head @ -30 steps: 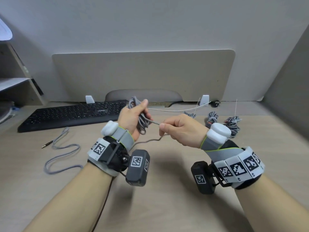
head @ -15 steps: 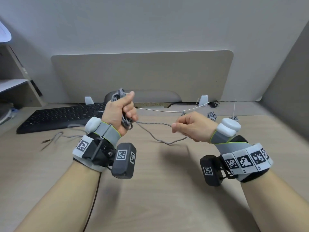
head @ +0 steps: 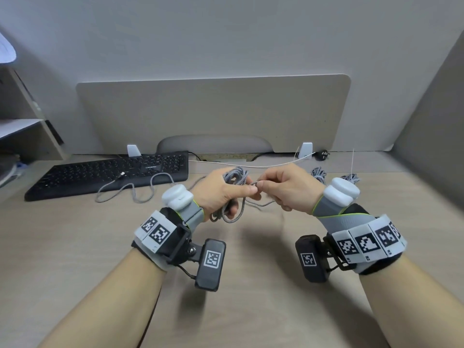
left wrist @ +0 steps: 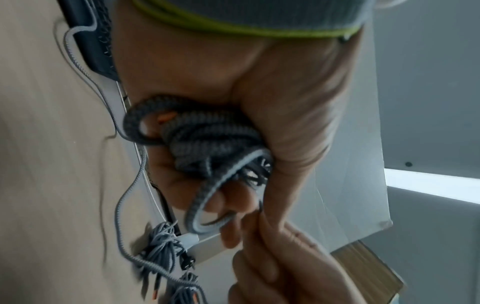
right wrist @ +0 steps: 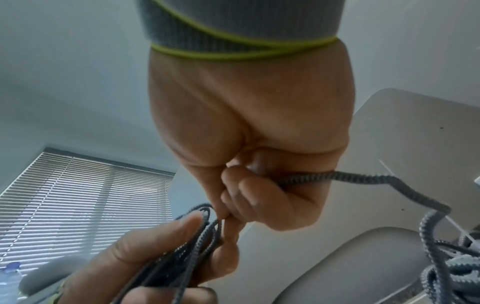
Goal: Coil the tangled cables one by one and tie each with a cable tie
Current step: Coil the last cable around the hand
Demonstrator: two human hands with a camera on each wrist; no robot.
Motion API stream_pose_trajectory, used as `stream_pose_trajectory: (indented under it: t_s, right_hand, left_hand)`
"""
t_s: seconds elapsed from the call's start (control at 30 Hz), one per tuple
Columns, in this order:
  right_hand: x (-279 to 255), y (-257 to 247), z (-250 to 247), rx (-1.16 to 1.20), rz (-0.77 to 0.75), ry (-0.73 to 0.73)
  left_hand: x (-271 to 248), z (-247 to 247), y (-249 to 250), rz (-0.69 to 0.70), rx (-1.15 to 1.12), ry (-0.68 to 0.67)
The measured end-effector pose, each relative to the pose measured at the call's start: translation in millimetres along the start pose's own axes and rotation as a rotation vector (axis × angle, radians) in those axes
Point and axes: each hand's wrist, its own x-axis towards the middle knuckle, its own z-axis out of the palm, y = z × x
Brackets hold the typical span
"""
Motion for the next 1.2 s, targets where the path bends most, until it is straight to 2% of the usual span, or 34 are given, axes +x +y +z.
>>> stream_pose_trajectory:
  t_s: [0.13,0.23,0.47,0.53,0.6,0.73,0.87,1.07,1.2]
  right_hand:
    - [2,1,-4,0.086,0.008,0.048]
    - [0,1,-6,0.12,-0.011,0.047]
    - [-2,2,-10,0.059,0.012,-0.013]
    - [-2,2,-11,0.094,0.013,-0.007]
    - [-2,-1,-11,0.103,0.007,-0.004]
    - [-2,-2,-9,0.106,-0.011,0.055]
    - [-5,-6,-8,0.105,-0.067,0.09]
    - [-6,-12,12,-0.034,-0.153,-0.037]
    - [-6,-16,24,-0.124,-0.221,-0.094]
  left_hand:
    - [0,12,-6,0.03,0.003,-0.032]
    - [1,14,-8,-0.014,-0.12,0.005]
    - [11,-16,-5,0.061,-0.31,0.363]
    - [12,-27,-5,0.075,-0.361,0.42]
    - [11,-24,-7,0.068,-0.363,0.408]
    - [12,1,-14,-0.003,-0.314,0.29]
    - [13,19,-22,-0.077,-0.4,0.262]
    - [12,22,-23,-0.137,-0.42,0.225]
    - [12,21,-21,-0.108,-0.408,0.189]
